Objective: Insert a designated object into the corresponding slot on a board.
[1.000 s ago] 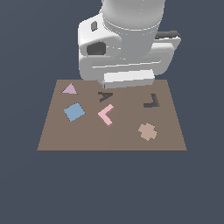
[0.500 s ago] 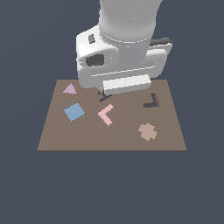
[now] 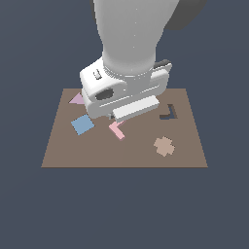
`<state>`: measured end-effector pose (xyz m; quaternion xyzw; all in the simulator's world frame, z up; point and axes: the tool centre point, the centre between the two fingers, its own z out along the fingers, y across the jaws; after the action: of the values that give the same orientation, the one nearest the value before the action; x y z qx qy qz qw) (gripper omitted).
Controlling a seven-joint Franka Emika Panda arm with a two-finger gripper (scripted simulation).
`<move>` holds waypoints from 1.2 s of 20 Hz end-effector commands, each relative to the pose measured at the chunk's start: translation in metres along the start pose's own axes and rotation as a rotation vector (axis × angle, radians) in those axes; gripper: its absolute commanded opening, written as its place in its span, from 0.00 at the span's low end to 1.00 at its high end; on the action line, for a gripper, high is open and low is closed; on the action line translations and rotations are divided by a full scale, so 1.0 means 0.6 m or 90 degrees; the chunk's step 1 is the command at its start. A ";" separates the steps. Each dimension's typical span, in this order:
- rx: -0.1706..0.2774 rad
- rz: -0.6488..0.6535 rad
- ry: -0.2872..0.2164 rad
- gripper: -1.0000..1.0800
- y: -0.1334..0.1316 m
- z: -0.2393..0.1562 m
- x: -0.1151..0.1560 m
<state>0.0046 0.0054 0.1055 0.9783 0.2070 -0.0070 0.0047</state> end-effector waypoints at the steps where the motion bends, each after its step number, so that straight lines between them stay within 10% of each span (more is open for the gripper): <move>1: 0.001 -0.042 0.002 0.96 0.009 0.020 0.004; 24: 0.003 -0.193 0.010 0.96 0.038 0.098 0.028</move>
<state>0.0287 -0.0094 0.0489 0.9361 0.3518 0.0001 0.0000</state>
